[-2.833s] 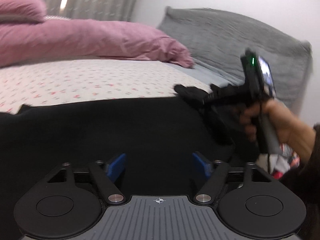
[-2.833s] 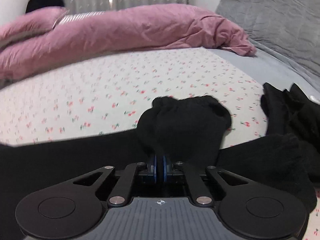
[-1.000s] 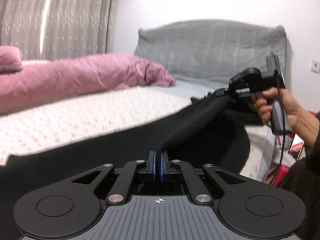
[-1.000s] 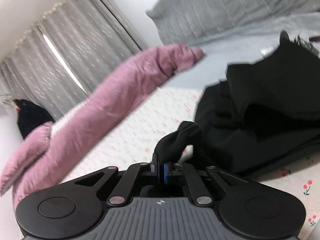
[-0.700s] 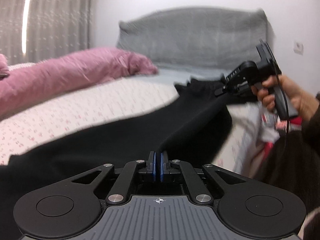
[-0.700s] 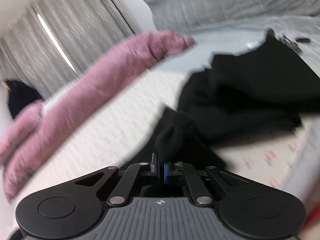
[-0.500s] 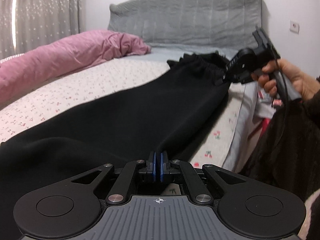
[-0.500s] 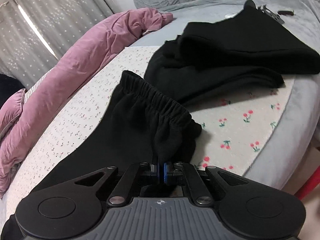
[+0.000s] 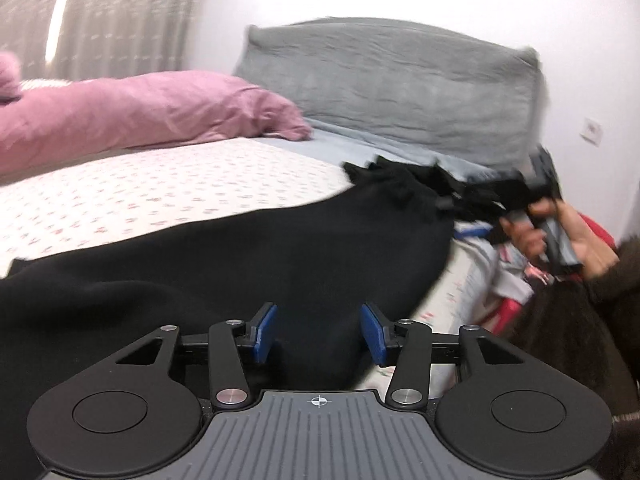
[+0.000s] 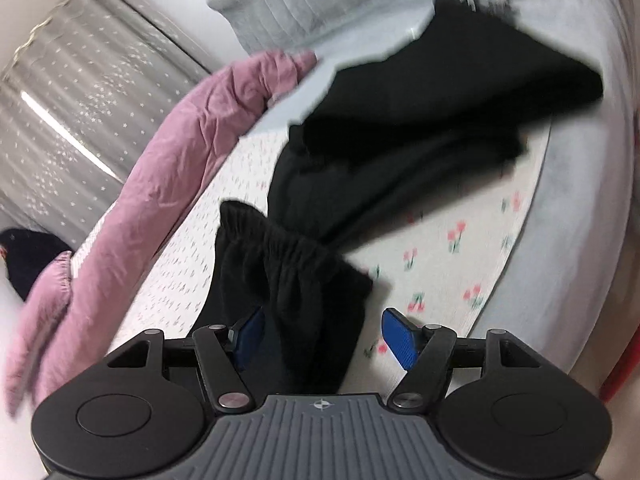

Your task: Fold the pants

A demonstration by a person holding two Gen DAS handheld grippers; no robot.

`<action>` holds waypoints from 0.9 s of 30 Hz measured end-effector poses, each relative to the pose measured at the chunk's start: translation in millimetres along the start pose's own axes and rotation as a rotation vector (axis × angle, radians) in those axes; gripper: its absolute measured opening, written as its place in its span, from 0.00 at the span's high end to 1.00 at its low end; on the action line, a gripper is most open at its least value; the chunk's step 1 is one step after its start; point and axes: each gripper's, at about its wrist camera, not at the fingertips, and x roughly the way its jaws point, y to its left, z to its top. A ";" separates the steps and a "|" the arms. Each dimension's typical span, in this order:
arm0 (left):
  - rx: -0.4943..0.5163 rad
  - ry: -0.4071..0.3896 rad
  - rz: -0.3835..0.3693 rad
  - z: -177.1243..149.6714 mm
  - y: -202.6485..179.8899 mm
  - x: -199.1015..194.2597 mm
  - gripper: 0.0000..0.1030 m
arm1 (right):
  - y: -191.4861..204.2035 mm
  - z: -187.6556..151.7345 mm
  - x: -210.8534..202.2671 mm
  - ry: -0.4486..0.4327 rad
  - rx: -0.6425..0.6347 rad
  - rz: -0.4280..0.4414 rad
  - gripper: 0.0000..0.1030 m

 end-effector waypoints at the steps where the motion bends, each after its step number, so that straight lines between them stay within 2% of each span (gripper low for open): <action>1: -0.027 0.007 0.017 0.8 5.8 1.3 0.56 | -4.0 0.6 2.9 0.019 0.030 0.007 0.34; 5: -0.139 0.069 0.065 -0.6 26.7 11.0 0.56 | -4.3 2.8 12.6 0.052 0.056 0.034 0.34; 10: -0.258 0.109 0.078 -4.5 47.9 21.4 0.56 | 4.8 3.2 24.4 0.088 -0.018 0.051 0.33; 12: -0.266 0.108 0.082 -4.5 49.8 22.9 0.56 | 9.1 2.1 25.9 0.080 -0.054 0.028 0.60; 13: -0.264 0.108 0.084 -4.0 49.3 23.8 0.56 | 10.1 1.2 26.8 0.079 -0.075 -0.002 0.77; 14: -0.261 0.108 0.087 -4.1 47.6 24.5 0.55 | 8.1 -0.1 25.9 0.084 -0.077 -0.009 0.88; 16: -0.255 0.109 0.089 -3.3 45.8 25.1 0.55 | 10.3 -2.3 14.6 0.049 -0.073 -0.013 0.90; 17: -0.253 0.109 0.088 -2.7 45.7 25.0 0.55 | 17.1 -4.3 5.5 0.004 -0.108 -0.017 0.91; 19: -0.252 0.110 0.083 -3.2 46.0 23.9 0.55 | 24.2 -4.5 -11.7 -0.077 -0.137 0.012 0.92; 20: -0.250 0.113 0.083 -5.0 47.3 21.4 0.55 | 22.1 -1.7 -14.0 -0.090 -0.115 0.026 0.93; 22: -0.247 0.118 0.087 -6.8 48.5 18.8 0.55 | 7.3 6.0 -4.8 -0.050 -0.017 -0.022 0.93; 23: -0.246 0.117 0.094 -7.4 49.0 16.3 0.55 | -0.6 7.9 4.4 0.001 0.018 -0.067 0.92; 24: -0.245 0.114 0.105 -7.4 49.4 13.0 0.55 | -6.1 7.5 11.8 0.043 0.032 -0.098 0.92; 25: -0.242 0.108 0.117 -7.0 50.0 8.3 0.55 | -8.3 7.1 12.1 0.049 0.025 -0.096 0.90; 27: -0.237 0.087 0.160 -5.3 52.6 -5.2 0.44 | -2.5 6.7 1.5 0.026 -0.027 -0.103 0.73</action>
